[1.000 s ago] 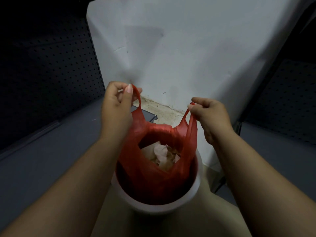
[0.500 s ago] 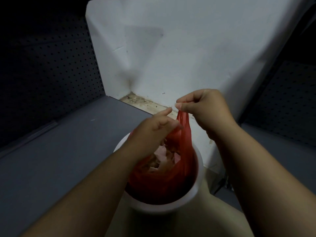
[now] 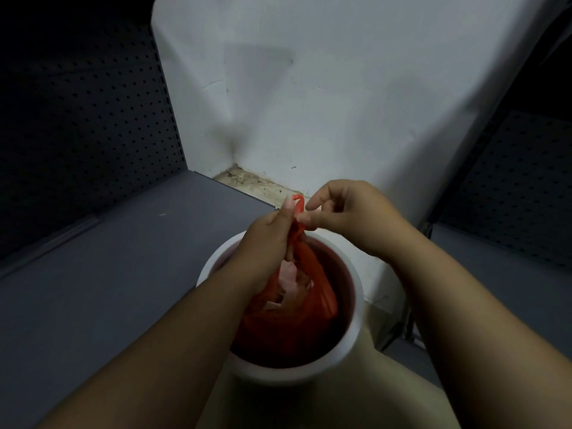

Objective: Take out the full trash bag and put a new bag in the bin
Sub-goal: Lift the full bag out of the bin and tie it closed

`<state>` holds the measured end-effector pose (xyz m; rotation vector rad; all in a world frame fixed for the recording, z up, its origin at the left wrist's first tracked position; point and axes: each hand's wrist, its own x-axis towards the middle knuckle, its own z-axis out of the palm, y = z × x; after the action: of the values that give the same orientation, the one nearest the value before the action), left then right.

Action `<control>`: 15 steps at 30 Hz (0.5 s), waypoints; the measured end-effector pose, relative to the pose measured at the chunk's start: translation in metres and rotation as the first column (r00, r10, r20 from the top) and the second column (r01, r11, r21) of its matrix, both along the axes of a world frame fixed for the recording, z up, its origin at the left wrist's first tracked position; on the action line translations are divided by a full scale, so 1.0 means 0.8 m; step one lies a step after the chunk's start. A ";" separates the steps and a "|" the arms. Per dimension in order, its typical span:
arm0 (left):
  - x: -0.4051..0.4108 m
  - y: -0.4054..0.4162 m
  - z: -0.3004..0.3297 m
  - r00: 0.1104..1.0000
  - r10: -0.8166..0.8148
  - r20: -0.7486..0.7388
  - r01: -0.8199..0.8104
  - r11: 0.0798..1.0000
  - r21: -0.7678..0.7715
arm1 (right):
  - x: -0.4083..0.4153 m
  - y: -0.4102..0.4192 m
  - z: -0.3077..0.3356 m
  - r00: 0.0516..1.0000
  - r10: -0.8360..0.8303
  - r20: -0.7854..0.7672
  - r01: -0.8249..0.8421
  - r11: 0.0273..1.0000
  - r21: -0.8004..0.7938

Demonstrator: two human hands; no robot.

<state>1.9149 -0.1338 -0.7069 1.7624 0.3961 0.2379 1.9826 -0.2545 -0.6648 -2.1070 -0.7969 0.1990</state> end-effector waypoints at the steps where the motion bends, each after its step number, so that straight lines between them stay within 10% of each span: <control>1: 0.001 -0.001 0.000 1.000 0.021 -0.016 -0.021 1.000 -0.003 | -0.001 0.000 -0.001 1.000 0.007 0.027 -0.006 0.998 -0.060; 15: -0.001 0.001 0.000 1.000 0.003 -0.025 -0.002 0.999 0.035 | -0.009 0.013 -0.006 0.999 -0.050 -0.003 0.045 0.925 -0.378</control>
<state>1.9144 -0.1331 -0.7069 1.8006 0.4141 0.2258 1.9751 -0.2443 -0.6694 -2.4822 -0.7435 0.3647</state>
